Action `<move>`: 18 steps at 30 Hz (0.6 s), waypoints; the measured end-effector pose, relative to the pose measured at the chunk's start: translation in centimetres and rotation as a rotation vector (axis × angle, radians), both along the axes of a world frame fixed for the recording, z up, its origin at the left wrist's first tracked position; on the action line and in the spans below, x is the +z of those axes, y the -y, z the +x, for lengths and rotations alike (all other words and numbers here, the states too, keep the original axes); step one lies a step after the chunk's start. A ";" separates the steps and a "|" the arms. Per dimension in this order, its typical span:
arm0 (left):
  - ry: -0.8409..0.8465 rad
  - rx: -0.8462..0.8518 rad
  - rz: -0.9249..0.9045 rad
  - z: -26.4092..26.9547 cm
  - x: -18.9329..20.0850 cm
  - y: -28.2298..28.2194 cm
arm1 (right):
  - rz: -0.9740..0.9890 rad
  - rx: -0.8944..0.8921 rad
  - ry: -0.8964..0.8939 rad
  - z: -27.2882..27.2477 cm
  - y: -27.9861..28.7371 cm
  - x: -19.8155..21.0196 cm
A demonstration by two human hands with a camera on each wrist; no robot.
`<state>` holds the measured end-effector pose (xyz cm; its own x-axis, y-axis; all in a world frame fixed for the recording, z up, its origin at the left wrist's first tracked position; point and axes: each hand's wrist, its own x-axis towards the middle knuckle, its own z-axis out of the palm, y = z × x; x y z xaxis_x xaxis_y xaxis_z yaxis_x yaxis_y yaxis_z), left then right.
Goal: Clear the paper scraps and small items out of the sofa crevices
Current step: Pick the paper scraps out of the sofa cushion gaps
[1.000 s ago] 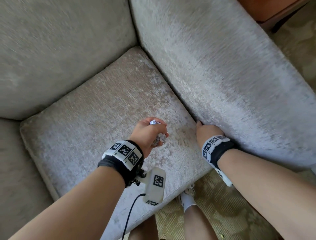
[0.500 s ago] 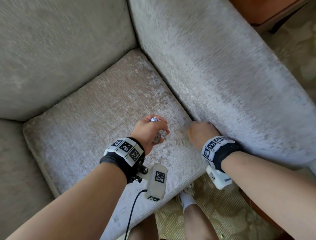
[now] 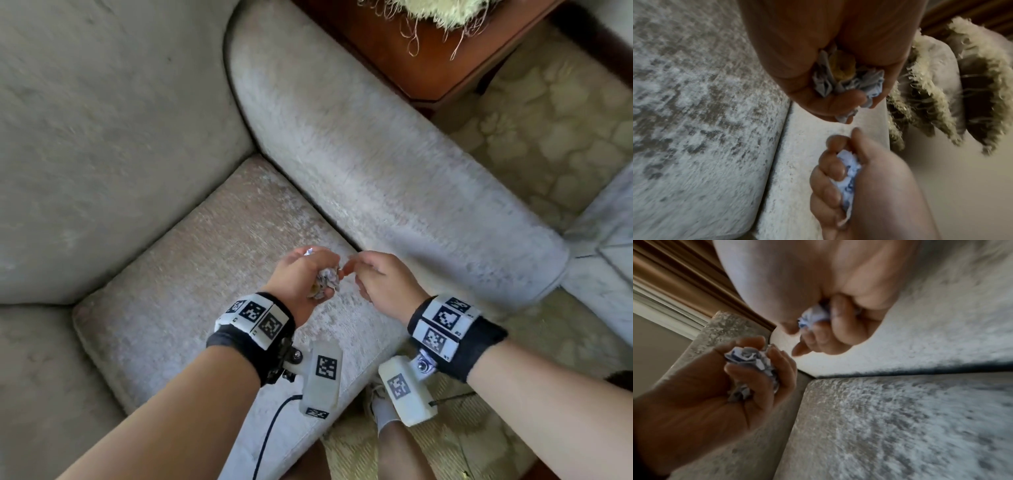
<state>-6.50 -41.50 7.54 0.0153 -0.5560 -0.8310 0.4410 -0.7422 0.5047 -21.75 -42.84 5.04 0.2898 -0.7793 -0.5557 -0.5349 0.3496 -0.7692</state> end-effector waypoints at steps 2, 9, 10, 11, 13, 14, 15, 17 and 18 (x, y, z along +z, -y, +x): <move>0.026 -0.091 -0.038 -0.7 0.6 -0.2 | 0.030 -0.060 -0.036 -0.7 -0.7 0.7; 0.049 -0.276 -0.061 -5.3 2.3 -0.2 | 0.079 -0.252 -0.114 -4.8 -3.3 1.4; 0.046 -0.301 -0.067 -6.3 2.6 0.0 | 0.070 -0.280 -0.117 -5.6 -3.4 1.8; 0.038 -0.326 -0.075 -7.5 2.8 0.3 | 0.057 -0.300 -0.124 -6.4 -3.4 2.4; 0.016 -0.373 -0.091 -10.0 3.3 0.9 | 0.029 -0.361 -0.141 -8.4 -3.2 3.7; 0.008 -0.393 -0.096 -11.3 3.5 1.1 | 0.013 -0.404 -0.148 -9.7 -3.1 4.3; 0.006 -0.411 -0.099 -12.8 3.7 1.4 | -0.002 -0.444 -0.152 -11.0 -3.1 4.7; 0.005 -0.444 -0.102 -15.8 4.2 2.0 | -0.035 -0.513 -0.129 -13.8 -3.0 5.3; 0.004 -0.462 -0.108 -17.3 4.4 2.3 | -0.048 -0.538 -0.119 -15.2 -3.0 5.5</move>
